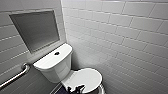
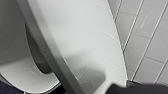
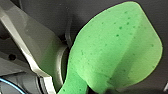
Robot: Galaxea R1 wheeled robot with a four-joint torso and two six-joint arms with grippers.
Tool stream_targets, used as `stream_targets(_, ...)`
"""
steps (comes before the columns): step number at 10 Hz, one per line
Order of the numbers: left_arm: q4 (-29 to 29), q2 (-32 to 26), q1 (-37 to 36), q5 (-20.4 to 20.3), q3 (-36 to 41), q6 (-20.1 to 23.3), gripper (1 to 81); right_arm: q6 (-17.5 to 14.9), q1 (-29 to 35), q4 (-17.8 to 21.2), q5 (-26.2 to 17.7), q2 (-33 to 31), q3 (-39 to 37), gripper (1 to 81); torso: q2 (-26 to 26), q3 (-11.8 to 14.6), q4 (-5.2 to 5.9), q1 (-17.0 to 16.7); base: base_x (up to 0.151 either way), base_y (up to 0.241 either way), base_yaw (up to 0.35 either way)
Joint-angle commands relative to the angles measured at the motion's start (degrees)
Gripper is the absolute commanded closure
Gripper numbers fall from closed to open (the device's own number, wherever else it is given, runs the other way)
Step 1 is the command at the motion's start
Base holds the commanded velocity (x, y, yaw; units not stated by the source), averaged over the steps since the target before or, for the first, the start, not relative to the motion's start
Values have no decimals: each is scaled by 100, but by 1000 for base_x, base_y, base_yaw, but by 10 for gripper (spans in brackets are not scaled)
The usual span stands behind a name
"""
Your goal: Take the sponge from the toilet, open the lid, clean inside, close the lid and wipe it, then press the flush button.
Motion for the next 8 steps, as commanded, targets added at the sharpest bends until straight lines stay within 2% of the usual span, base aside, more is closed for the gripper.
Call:
stream_targets(1, 170, -271, -831, -467, 136, -595, 10, 20, 212, 57, 25, -13, 33, 811, 0, 0, 0, 0, 0, 0, 0)
stream_targets(4, 152, -657, -849, -756, 109, -1457, 10, 11, 194, 39, 25, 14, 42, 811, 0, 0, 0, 0, 0, 0, 0)
stream_targets(5, 169, -824, -875, -898, 126, -1661, 10, 11, 194, 39, 25, 23, 42, 811, 0, 0, 0, 0, 0, 0, 0)
stream_targets(8, 196, -1168, -954, -968, 162, -2057, 10, 11, 194, 30, 25, 40, 42, 811, 0, 0, -2, 0, 0, 0, 0)
